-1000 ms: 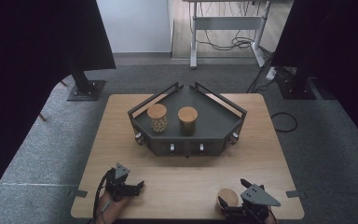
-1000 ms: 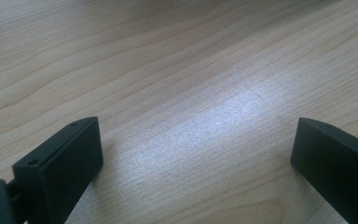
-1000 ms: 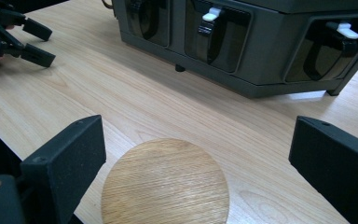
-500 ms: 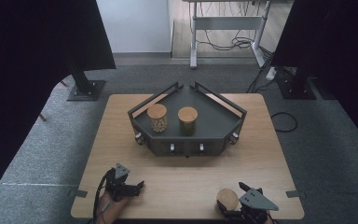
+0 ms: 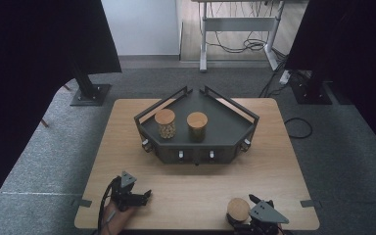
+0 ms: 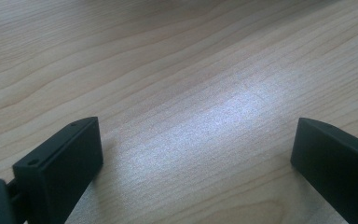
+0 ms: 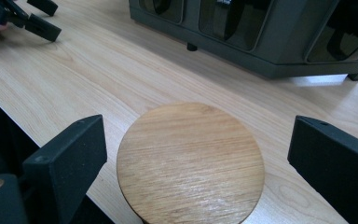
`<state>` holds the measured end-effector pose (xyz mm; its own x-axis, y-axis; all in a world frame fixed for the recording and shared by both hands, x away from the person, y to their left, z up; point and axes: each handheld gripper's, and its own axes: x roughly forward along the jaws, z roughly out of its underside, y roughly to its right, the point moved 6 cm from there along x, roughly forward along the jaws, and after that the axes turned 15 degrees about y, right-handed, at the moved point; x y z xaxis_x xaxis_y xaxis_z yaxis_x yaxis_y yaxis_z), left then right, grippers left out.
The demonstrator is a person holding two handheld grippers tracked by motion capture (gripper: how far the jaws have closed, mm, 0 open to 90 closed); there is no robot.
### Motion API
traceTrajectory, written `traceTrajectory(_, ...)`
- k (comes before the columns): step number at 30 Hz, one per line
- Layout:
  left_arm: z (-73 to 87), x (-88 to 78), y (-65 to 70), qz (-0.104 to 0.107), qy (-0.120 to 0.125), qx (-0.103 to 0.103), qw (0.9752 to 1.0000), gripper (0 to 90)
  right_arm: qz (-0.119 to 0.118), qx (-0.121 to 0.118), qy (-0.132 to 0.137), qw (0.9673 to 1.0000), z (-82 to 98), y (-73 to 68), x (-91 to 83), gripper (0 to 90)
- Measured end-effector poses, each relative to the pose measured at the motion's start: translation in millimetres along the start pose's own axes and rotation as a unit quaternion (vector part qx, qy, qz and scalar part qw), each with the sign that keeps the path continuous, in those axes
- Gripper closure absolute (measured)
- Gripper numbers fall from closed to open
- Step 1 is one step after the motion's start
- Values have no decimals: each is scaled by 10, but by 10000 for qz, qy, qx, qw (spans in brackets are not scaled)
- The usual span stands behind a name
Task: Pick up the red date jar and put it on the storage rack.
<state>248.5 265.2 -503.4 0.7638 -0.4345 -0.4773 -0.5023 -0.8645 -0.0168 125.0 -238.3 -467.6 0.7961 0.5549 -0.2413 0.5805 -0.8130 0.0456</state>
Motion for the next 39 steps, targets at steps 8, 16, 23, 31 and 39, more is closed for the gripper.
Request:
traceTrajectory(8, 0, -1, 0, 1, 0, -2, 10000, 19, -84, 50, -202, 9997, 60, 0, 54, 84)
traceTrajectory(16, 2, -5, 1, 4, -1, -1, 10000, 19, -131, 146, -391, 9990, 120, 23, 95, 152)
traceTrajectory(23, 4, -7, 1, 8, 2, 0, 10000, 18, -107, 308, -359, 9988, 166, 45, 92, 244)
traceTrajectory(31, 6, -10, 2, 11, 3, 1, 10000, 19, -17, 273, -331, 9991, 172, 11, 87, 248)
traceTrajectory(39, 6, -11, 2, 12, 2, 3, 10000, 19, 3, 260, -291, 9992, 155, -4, 88, 249)
